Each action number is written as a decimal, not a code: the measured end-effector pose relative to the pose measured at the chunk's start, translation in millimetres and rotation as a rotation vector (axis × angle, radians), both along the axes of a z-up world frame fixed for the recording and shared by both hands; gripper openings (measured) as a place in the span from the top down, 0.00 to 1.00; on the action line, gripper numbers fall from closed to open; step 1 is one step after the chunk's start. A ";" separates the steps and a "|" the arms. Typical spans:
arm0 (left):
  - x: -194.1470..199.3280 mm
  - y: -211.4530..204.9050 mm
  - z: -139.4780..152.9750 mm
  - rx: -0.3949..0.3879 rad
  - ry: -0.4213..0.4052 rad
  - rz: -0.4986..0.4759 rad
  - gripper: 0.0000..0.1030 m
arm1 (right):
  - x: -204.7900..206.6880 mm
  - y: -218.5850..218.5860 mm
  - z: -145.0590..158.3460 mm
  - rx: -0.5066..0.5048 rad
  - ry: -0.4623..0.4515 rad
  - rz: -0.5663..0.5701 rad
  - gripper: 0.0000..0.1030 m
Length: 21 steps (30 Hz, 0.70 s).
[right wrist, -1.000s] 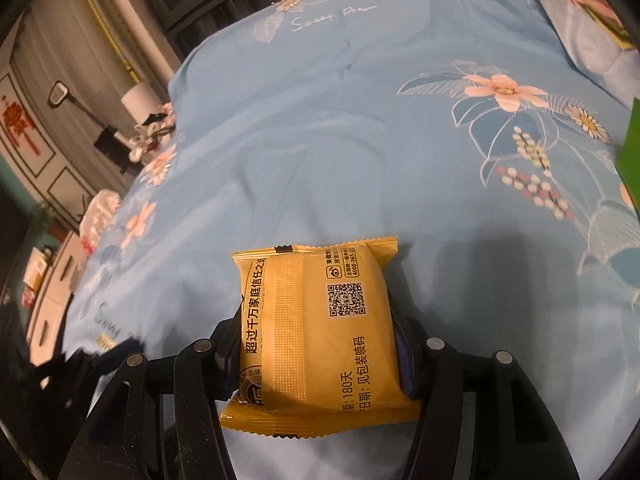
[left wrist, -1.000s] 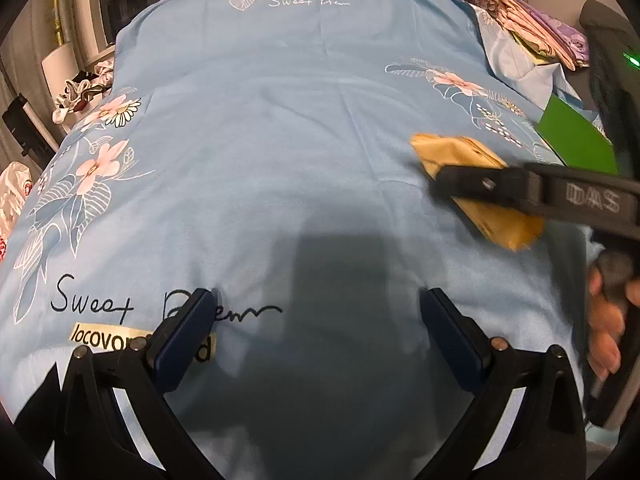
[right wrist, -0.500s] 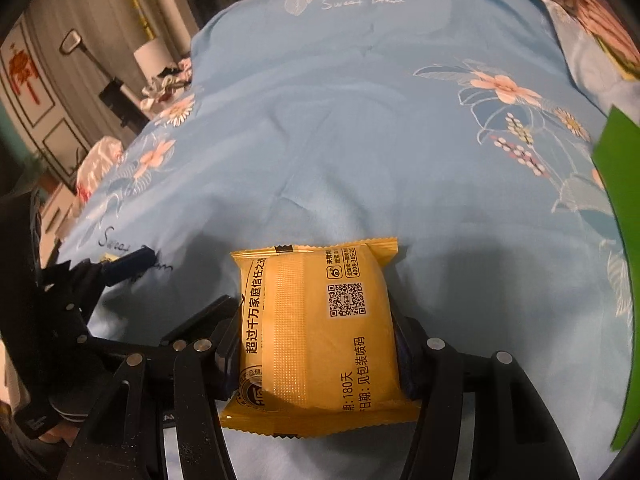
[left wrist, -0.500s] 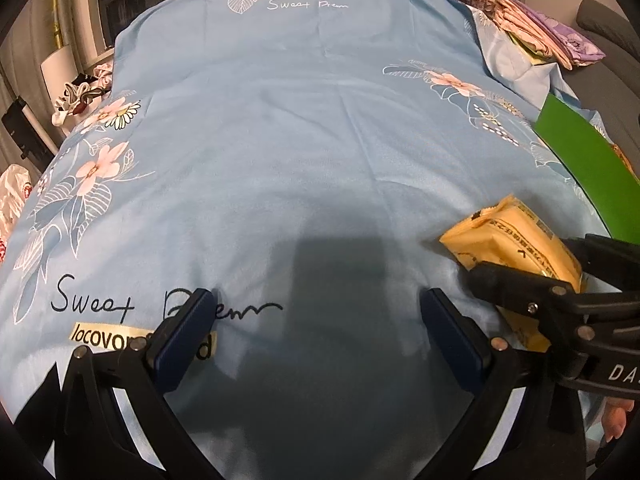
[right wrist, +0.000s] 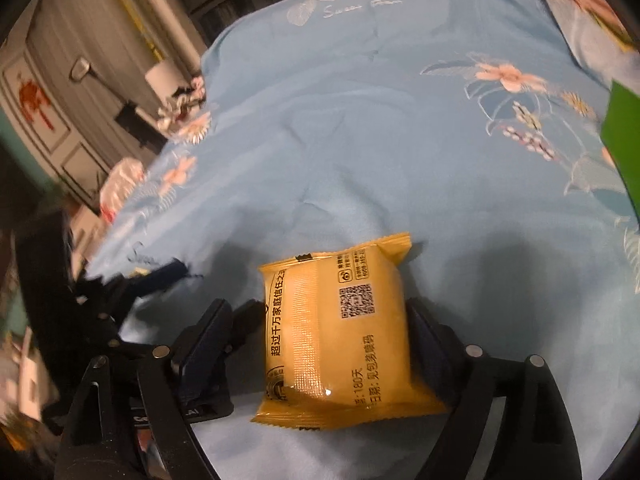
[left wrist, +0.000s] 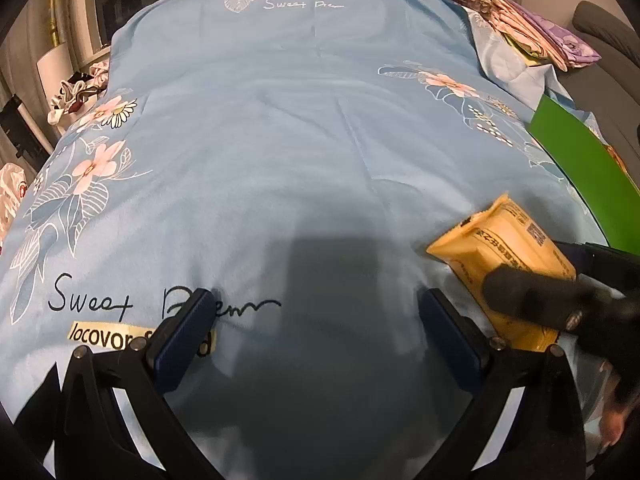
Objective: Organize snacks
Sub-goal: 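Lift the yellow pack with the right gripper toward the left gripper, then hold the yellow pack with the right gripper while the left gripper grips its edge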
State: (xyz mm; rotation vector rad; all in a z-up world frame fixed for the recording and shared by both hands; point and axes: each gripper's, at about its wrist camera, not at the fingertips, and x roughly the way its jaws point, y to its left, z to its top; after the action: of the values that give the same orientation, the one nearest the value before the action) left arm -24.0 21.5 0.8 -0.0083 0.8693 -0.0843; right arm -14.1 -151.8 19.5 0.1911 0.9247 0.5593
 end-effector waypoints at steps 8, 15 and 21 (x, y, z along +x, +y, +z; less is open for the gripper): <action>-12.8 -4.1 5.5 -0.066 0.004 -0.064 0.01 | 4.7 -28.1 0.7 0.116 0.066 -0.091 0.16; -8.2 -14.6 11.9 -0.244 0.025 -0.096 0.01 | 5.3 -35.8 -0.4 0.122 0.072 -0.103 0.15; -7.1 -33.2 19.5 -0.371 0.040 -0.140 0.01 | 9.4 -40.0 -0.3 0.148 0.088 -0.117 0.15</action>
State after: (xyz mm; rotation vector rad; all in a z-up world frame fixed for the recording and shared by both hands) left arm -31.1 -11.7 20.3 -0.2973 0.8835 -0.3768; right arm -4.8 -191.8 19.2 0.4040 0.9513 0.5142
